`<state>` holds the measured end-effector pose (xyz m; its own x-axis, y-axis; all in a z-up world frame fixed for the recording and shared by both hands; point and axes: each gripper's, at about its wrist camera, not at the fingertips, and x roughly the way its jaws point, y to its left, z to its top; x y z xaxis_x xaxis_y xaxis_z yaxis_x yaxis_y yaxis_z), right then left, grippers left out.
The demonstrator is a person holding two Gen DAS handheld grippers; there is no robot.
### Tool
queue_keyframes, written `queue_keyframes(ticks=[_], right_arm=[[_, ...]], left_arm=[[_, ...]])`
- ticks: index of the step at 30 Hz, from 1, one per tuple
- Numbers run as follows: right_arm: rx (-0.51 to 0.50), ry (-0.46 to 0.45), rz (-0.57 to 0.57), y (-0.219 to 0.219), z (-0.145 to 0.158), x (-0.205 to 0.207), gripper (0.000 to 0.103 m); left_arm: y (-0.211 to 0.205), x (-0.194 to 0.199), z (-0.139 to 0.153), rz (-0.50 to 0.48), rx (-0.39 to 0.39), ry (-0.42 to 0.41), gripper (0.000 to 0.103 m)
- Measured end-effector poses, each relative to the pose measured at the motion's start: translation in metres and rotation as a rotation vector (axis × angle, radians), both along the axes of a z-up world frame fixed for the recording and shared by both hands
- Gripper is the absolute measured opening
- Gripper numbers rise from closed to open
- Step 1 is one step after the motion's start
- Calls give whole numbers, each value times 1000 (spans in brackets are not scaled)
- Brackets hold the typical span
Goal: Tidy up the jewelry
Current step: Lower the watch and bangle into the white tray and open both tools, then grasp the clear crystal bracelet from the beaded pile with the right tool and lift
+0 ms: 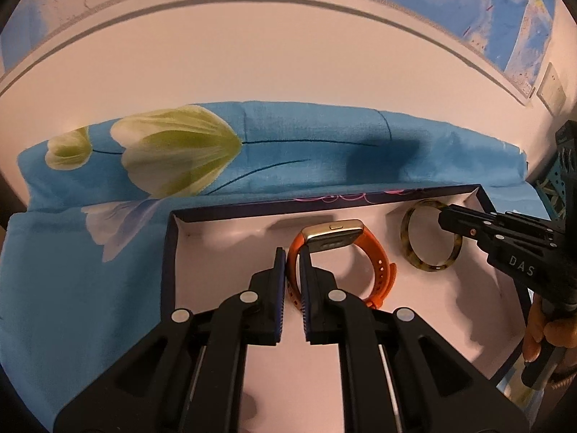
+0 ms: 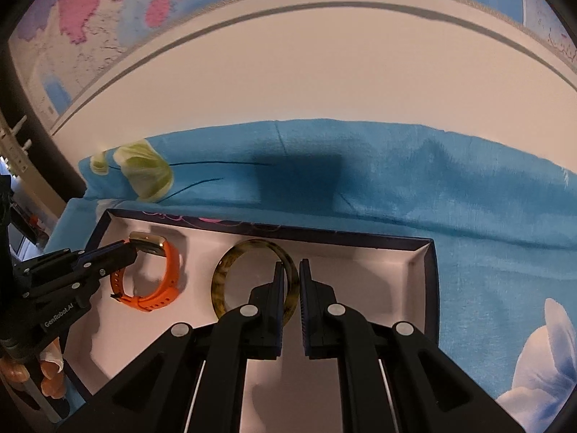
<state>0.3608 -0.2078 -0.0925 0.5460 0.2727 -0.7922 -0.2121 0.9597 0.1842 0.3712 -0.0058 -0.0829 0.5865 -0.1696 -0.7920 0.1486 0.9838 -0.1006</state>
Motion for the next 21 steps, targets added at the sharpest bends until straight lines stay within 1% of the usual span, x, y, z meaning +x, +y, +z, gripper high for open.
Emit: queue_keyframes(ticks=[2, 4, 6, 7, 8, 9, 11, 13, 14, 15, 17, 19, 21], right_arm=[[-2, 12, -20, 0, -1, 2, 10], [4, 3, -28, -1, 0, 1, 11], [6, -17, -41, -3, 5, -4, 13], [6, -36, -41, -3, 9, -9, 14], [6, -52, -38, -2, 12, -14, 15], [10, -77, -33, -3, 18, -22, 17], [28, -115, -17, -5, 29, -38, 22], [47, -164, 8, -8, 43, -61, 27], [59, -184, 24, -9, 48, -73, 31], [61, -198, 41, -8, 53, -85, 35], [58, -240, 85, -10, 61, -114, 40], [57, -266, 127, -17, 63, -144, 42], [69, -253, 168, -20, 60, -167, 42]], left_arm=[[-1, 8, -3, 9, 4, 38, 9], [1, 11, -4, 15, -14, 60, 14], [4, 11, -3, 14, -30, 58, 26], [5, 8, -1, 12, -26, 37, 28], [7, 4, 0, 15, -18, 19, 33], [8, -3, 5, 20, -18, -13, 40], [11, -17, 14, 18, -21, -67, 41], [12, -39, 27, 12, -24, -136, 46], [13, -47, 32, 7, -24, -156, 47], [13, -62, 38, -10, -27, -188, 50], [14, -92, 47, -42, -14, -235, 54], [11, -118, 51, -71, -5, -263, 55], [11, -147, 52, -103, -9, -276, 56]])
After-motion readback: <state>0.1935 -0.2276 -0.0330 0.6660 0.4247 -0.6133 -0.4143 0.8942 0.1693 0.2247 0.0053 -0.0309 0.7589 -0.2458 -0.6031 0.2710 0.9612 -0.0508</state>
